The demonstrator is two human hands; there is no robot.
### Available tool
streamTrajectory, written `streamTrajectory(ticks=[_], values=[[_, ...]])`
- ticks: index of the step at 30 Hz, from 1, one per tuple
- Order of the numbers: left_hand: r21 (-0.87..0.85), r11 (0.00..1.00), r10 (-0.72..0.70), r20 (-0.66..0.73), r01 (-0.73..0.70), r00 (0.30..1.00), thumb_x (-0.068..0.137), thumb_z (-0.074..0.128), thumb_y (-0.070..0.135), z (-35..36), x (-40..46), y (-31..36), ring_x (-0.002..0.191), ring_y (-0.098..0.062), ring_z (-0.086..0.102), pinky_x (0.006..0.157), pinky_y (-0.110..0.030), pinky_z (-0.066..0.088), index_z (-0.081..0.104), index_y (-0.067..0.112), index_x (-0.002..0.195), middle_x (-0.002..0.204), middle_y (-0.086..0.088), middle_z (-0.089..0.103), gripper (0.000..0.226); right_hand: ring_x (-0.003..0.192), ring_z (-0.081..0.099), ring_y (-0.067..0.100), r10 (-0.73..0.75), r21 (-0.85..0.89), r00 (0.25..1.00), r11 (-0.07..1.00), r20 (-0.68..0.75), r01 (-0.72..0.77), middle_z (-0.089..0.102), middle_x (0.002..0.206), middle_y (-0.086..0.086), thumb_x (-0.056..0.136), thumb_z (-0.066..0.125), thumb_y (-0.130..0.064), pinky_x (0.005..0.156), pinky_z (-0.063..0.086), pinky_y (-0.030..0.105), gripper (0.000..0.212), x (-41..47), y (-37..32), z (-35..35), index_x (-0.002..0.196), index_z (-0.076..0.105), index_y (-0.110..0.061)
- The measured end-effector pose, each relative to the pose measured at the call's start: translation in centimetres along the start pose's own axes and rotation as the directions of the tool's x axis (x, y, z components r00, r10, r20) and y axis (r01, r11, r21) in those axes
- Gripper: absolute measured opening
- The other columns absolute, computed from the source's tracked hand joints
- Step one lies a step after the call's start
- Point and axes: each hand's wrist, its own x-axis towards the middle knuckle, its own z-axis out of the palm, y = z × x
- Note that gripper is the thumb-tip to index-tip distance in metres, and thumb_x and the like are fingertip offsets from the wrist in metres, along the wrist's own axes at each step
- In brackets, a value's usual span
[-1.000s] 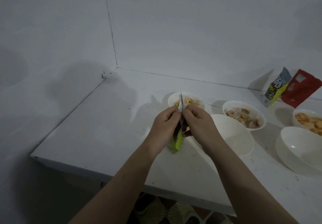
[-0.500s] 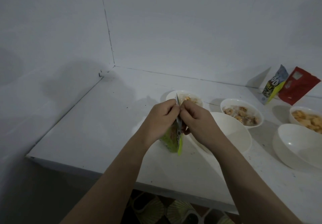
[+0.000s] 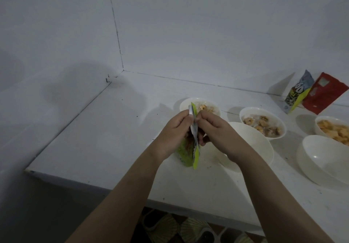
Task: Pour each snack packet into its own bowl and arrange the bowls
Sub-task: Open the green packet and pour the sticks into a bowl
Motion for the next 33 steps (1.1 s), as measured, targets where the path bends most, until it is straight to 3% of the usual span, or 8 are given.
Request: streamTrajectory(ticks=[4, 8, 12, 14, 17, 21, 28, 33], values=[[0.132, 0.990, 0.041, 0.098, -0.054, 0.994, 0.105, 0.032, 0.012, 0.0, 0.2, 0.9, 0.060, -0.010, 0.061, 0.061, -0.015, 0.045, 0.050, 0.009, 0.084, 0.066, -0.005, 0.064, 0.028, 0.053, 0.051, 0.020, 0.016, 0.052, 0.999, 0.999, -0.050, -0.013, 0.057, 0.050, -0.005, 0.105, 0.036, -0.020, 0.051, 0.047, 0.026, 0.034, 0.0, -0.6, 0.1, 0.078, 0.053, -0.006], [0.216, 0.972, 0.074, 0.113, -0.097, 0.991, 0.103, 0.035, 0.016, -0.3, 0.5, 1.3, 0.069, -0.024, 0.065, 0.069, -0.029, 0.051, 0.051, -0.002, 0.091, 0.073, -0.017, 0.067, 0.028, 0.056, 0.055, 0.024, 0.020, 0.065, 0.999, 0.998, -0.028, -0.018, 0.055, 0.061, 0.016, 0.105, 0.036, -0.019, 0.052, 0.049, 0.028, 0.038, 0.2, -0.7, -0.3, 0.085, 0.053, 0.008], [0.251, 0.964, 0.080, 0.049, -0.090, 0.996, 0.102, 0.037, 0.008, -0.4, 0.4, 1.6, 0.052, -0.004, 0.053, 0.056, -0.016, 0.040, 0.051, -0.002, 0.082, 0.056, 0.007, 0.059, 0.027, 0.063, 0.059, 0.019, 0.044, -0.018, 0.998, 0.999, 0.048, -0.043, 0.061, 0.069, 0.014, 0.104, 0.042, -0.019, 0.056, 0.053, 0.025, 0.031, 0.5, -0.8, -0.7, 0.089, 0.054, 0.006], [0.277, 0.955, 0.103, 0.016, -0.104, 0.995, 0.100, 0.040, 0.012, -0.3, 0.5, 1.5, 0.052, -0.009, 0.049, 0.055, -0.024, 0.038, 0.050, 0.002, 0.077, 0.055, 0.007, 0.055, 0.028, 0.062, 0.058, 0.017, 0.012, -0.092, 0.999, 0.996, 0.031, -0.009, 0.062, 0.065, 0.012, 0.100, 0.048, -0.016, 0.059, 0.054, 0.031, 0.029, 0.6, -1.0, -0.8, 0.084, 0.055, 0.007], [0.315, 0.942, 0.134, -0.033, -0.117, 0.990, 0.092, 0.042, 0.026, -0.4, 0.8, 1.2, 0.060, -0.031, 0.048, 0.058, -0.042, 0.040, 0.047, 0.003, 0.072, 0.064, -0.015, 0.051, 0.031, 0.055, 0.057, 0.017, -0.058, -0.211, 0.997, 0.976, -0.059, 0.045, 0.063, 0.060, 0.012, 0.092, 0.053, -0.010, 0.065, 0.056, 0.045, 0.024, 0.7, -1.1, -1.0, 0.073, 0.053, 0.005], [0.345, 0.933, 0.113, -0.011, -0.102, 0.994, 0.090, 0.043, 0.032, -1.1, 0.9, 1.2, 0.063, -0.016, 0.037, 0.061, -0.032, 0.033, 0.040, 0.009, 0.068, 0.066, -0.004, 0.037, 0.032, 0.057, 0.062, 0.026, -0.057, -0.303, 0.991, 0.953, -0.125, 0.017, 0.065, 0.064, 0.014, 0.090, 0.055, -0.016, 0.066, 0.058, 0.051, 0.027, 0.5, -0.6, -1.3, 0.070, 0.055, 0.002], [0.550, 0.823, 0.156, 0.016, -0.139, 0.988, 0.095, 0.048, 0.015, -1.5, 1.4, 1.7, 0.052, -0.008, 0.027, 0.049, -0.023, 0.022, 0.030, 0.021, 0.061, 0.056, 0.007, 0.031, 0.038, 0.063, 0.072, 0.023, 0.049, -0.378, 0.998, 0.924, -0.051, -0.064, 0.067, 0.077, 0.009, 0.087, 0.057, -0.019, 0.069, 0.060, 0.048, 0.019, 0.3, -1.4, -0.9, 0.085, 0.058, 0.000], [0.735, 0.659, 0.241, -0.008, -0.158, 0.971, 0.097, 0.048, 0.015, -3.6, 1.0, 2.1, 0.046, -0.009, 0.028, 0.047, -0.017, 0.028, 0.026, 0.024, 0.061, 0.051, 0.006, 0.030, 0.043, 0.053, 0.071, 0.014, 0.029, -0.385, 0.976, 0.916, -0.214, -0.112, 0.066, 0.083, 0.012, 0.091, 0.056, -0.015, 0.065, 0.061, 0.049, 0.019, 0.2, -1.8, -2.1, 0.075, 0.051, -0.005]])
